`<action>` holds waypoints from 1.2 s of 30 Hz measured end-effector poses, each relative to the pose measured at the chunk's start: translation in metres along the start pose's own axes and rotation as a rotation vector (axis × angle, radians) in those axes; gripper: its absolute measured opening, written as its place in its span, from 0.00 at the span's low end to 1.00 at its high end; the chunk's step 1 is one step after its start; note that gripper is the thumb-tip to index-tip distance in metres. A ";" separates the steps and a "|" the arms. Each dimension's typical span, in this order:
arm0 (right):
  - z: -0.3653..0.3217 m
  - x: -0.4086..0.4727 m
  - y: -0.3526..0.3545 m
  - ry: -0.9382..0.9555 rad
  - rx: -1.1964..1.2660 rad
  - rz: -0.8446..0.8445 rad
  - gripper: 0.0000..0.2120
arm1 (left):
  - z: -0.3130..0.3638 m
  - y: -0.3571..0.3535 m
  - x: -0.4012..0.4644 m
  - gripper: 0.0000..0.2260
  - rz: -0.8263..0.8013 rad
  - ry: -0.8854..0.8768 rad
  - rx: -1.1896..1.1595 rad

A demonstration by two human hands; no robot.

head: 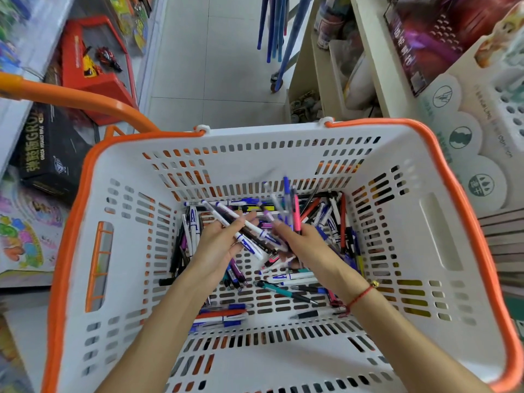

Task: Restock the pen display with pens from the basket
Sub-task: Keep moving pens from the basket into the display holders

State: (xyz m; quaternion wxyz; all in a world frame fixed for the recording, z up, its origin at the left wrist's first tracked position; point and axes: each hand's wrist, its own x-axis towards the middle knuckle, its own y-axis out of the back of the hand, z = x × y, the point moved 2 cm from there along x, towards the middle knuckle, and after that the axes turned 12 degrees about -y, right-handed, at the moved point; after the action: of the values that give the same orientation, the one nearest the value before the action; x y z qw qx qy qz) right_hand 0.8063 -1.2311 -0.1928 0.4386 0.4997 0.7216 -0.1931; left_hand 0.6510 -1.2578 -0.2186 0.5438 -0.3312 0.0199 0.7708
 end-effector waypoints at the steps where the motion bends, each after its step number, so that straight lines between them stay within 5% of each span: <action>1: 0.001 0.004 0.003 0.028 0.061 0.085 0.19 | 0.000 -0.001 0.000 0.10 0.021 -0.011 -0.076; 4: 0.001 0.007 0.011 0.039 0.247 0.207 0.17 | 0.002 -0.003 0.001 0.11 0.096 -0.057 -0.263; 17: 0.012 -0.006 -0.018 -0.040 0.544 -0.197 0.08 | 0.008 -0.010 -0.010 0.11 0.156 -0.214 -0.314; 26: 0.013 -0.006 -0.031 -0.030 0.411 -0.205 0.15 | 0.003 -0.017 -0.016 0.11 0.180 -0.243 -0.226; 36: 0.004 0.002 -0.033 0.056 0.649 0.018 0.17 | 0.003 -0.025 -0.024 0.14 0.036 -0.258 -0.213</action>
State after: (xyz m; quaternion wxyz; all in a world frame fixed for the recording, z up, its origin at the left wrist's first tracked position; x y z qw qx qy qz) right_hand 0.7782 -1.2470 -0.2015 0.2382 0.6247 0.6297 -0.3956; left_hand 0.6754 -1.2660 -0.1958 0.4897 -0.2850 -0.1262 0.8143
